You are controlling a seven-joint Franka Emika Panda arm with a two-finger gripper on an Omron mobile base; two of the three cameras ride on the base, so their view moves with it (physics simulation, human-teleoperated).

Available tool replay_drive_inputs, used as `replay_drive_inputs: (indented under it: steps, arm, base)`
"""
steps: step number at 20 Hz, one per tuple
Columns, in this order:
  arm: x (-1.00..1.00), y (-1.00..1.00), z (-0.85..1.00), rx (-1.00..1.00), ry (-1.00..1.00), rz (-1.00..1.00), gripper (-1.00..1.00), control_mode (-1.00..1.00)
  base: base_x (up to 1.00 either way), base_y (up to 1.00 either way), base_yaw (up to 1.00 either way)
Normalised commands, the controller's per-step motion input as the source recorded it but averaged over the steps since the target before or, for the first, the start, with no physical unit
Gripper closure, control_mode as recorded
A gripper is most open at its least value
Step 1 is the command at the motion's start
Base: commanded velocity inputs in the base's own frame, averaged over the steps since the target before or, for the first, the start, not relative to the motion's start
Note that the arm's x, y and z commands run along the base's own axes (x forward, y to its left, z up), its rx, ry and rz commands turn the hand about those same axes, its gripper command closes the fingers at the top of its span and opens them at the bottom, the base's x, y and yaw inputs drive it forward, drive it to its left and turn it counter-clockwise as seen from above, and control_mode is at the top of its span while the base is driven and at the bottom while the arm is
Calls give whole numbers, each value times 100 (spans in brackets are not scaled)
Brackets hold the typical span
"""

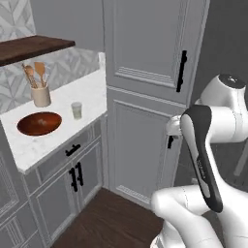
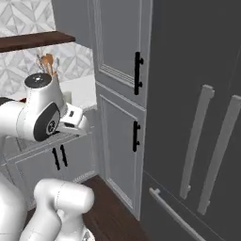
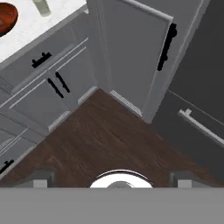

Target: Grab a lemon wedge from the fridge and one ice cube from the ice bowl, and put them in the glass of lemonade.

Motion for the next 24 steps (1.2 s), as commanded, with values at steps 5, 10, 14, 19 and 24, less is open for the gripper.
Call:
replay_drive_inputs:
  steps: [5,10,14,19,24]
  arm:
    - [0,0,0,0,0,0,-100,100]
    - [0,0,0,0,0,0,-100,100]
    - [0,0,0,0,0,0,-100,100]
    - [0,0,0,0,0,0,-100,100]
    - [0,0,0,0,0,0,-100,100]
  base:
    - [48,2,96]
    - [100,-18,66]
    - [100,-88,24]
    - [80,-29,5]
    - [60,67,13]
